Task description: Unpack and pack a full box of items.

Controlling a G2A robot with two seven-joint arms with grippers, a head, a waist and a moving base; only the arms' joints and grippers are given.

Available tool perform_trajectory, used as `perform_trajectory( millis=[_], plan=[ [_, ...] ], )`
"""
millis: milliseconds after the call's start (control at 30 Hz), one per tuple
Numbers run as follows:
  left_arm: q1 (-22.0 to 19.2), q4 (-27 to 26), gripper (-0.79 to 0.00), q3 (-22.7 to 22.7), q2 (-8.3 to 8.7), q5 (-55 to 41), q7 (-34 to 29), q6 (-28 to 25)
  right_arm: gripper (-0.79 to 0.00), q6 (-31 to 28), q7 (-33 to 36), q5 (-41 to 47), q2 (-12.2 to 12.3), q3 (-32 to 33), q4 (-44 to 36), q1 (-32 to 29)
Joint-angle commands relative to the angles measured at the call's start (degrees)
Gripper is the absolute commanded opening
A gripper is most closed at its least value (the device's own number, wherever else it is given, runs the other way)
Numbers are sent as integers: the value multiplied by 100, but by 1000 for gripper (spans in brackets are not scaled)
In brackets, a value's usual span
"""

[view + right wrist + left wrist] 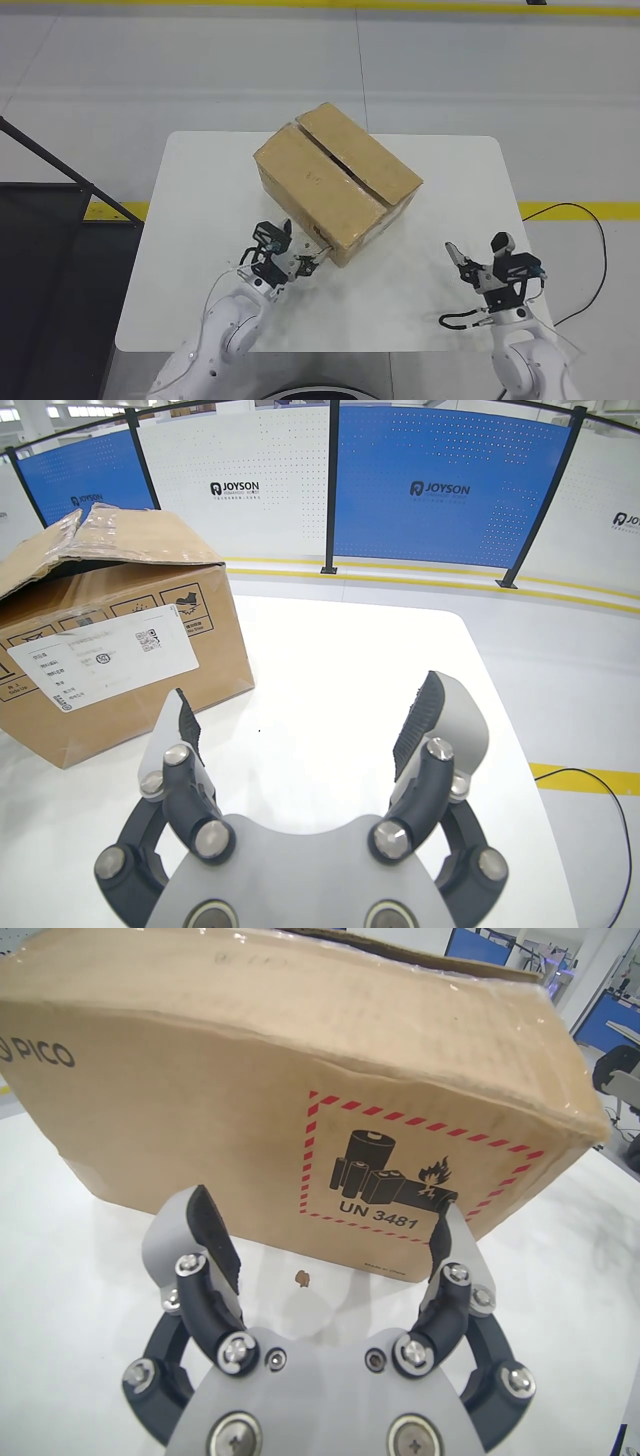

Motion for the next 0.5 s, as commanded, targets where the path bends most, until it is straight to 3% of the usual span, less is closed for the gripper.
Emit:
perform_trajectory(
  millis=[0,200,467],
  plan=[
    [6,-13,0,37,-8,26,6,23,0,-26,-3,-12,1,-9,10,19],
    [253,-133,0,-280,38,-24,227,49,0,-70,48,-61,1,-79,14,121],
    [824,-306,0,-1556,210,-512,436,-149,0,-70,109,-91,-3,-157,-15,225]
  ],
)
